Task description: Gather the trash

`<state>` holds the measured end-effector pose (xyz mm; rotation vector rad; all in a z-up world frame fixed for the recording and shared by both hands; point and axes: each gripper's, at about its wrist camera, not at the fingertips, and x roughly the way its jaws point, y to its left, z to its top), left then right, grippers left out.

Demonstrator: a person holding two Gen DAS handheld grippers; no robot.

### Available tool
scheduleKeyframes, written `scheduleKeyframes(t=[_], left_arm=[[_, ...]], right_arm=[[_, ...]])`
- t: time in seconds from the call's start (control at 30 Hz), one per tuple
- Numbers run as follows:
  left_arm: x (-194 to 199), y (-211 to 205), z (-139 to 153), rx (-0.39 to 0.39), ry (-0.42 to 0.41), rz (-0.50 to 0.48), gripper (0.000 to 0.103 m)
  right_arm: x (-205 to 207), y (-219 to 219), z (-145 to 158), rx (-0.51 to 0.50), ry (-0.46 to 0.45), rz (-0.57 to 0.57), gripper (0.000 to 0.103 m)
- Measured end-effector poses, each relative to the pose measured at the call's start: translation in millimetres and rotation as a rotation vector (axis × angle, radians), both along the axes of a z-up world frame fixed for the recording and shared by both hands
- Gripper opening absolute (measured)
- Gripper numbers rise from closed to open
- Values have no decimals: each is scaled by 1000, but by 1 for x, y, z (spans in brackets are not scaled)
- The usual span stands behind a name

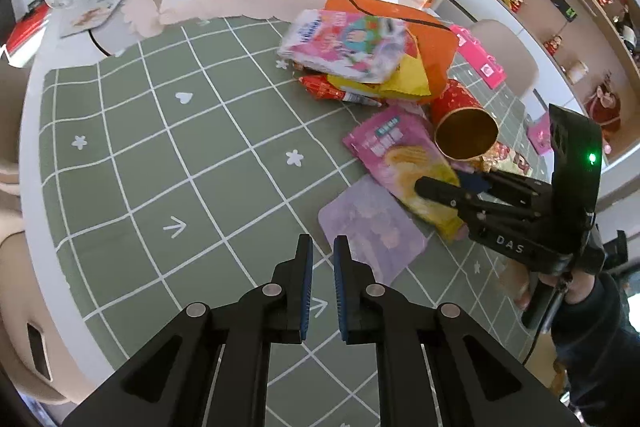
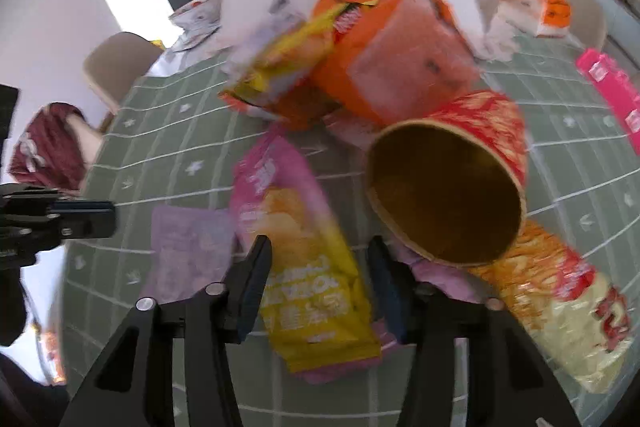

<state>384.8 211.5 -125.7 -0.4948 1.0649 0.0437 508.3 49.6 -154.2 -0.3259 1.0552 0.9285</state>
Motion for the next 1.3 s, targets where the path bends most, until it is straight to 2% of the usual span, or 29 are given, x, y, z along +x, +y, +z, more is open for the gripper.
scheduleKeyframes(t=[0.03,0.13,0.3,0.37,0.47,0.67,0.77,0.87,0.97,1.13,1.23,1.3], left_arm=[[0,0,-1,-4,1,-9,11],[2,2,-4,-15,6,-42,12],[7,3,-8,-11,-7,-107,14],[10,5,-10,-4,-19,-127,20],[21,2,-13,2,-40,-193,25],[46,-11,-17,50,-49,-376,26],[48,-15,-17,73,-46,-423,26],[39,-9,-14,73,-48,-411,28],[31,2,-14,76,-43,-357,35],[28,12,-20,42,-24,-266,39],[28,6,-26,0,-11,-271,39],[28,-5,-27,9,-17,-275,39]], right_arm=[[-4,0,1,-10,-4,-3,16],[-14,-9,9,18,13,-39,8],[-29,-45,30,93,51,-204,8],[-39,-60,37,112,47,-288,8],[-53,-79,41,113,48,-400,8],[-101,-116,38,87,52,-620,8],[-124,-128,40,77,35,-702,8],[-142,-138,40,81,34,-774,8],[-152,-140,35,90,49,-818,8],[-161,-139,27,87,50,-837,8],[-163,-139,23,85,49,-835,8],[-165,-138,22,83,46,-820,8]])
